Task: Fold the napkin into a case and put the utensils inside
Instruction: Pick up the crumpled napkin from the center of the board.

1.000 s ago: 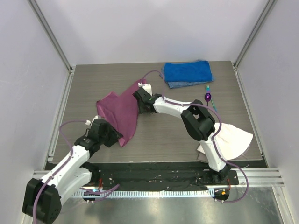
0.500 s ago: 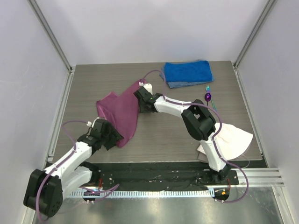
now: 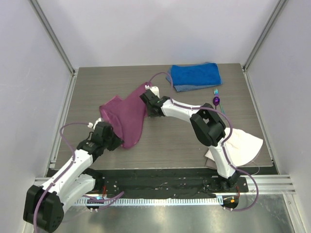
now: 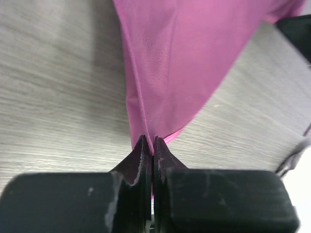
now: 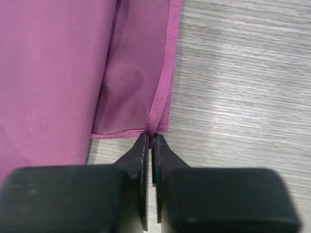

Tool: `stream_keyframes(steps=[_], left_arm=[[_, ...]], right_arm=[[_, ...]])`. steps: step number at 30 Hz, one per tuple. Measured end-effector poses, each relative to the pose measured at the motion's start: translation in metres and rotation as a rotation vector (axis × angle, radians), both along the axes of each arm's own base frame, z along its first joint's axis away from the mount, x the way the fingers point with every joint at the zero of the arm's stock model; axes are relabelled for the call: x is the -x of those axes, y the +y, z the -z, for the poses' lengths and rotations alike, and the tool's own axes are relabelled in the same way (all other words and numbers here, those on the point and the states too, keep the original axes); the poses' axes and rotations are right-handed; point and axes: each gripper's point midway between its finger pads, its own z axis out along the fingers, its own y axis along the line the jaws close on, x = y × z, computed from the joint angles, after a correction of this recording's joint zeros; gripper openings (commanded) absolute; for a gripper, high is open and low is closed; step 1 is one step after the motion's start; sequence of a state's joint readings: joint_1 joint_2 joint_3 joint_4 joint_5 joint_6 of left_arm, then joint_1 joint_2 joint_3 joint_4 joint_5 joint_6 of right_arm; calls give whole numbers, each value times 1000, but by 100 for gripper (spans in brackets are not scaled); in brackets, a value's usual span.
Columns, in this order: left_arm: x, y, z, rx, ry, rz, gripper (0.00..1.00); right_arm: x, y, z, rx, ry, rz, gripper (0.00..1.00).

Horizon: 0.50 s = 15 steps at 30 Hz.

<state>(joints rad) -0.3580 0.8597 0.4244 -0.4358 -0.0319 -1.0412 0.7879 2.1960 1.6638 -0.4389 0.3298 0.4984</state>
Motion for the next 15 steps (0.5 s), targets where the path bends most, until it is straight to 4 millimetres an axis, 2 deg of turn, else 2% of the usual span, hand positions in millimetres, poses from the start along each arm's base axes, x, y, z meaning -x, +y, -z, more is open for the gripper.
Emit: stream_keyframes(steps=[5, 7, 10, 13, 15], left_arm=[[-13, -1, -33, -15, -67, 21, 0], [-22, -1, -60, -22, -119, 32, 0], [-37, 2, -113, -30, -230, 34, 0], [-53, 12, -193, -38, -397, 6, 0], [-58, 20, -253, -42, -524, -21, 0]], right_arm=[[-1, -8, -12, 24, -16, -3, 1], [-1, -12, -21, 33, -26, -7, 1], [-3, -20, -50, 39, -63, -18, 1], [-6, -33, -98, 31, -127, -18, 1], [-10, -44, -141, 12, -188, -8, 1]])
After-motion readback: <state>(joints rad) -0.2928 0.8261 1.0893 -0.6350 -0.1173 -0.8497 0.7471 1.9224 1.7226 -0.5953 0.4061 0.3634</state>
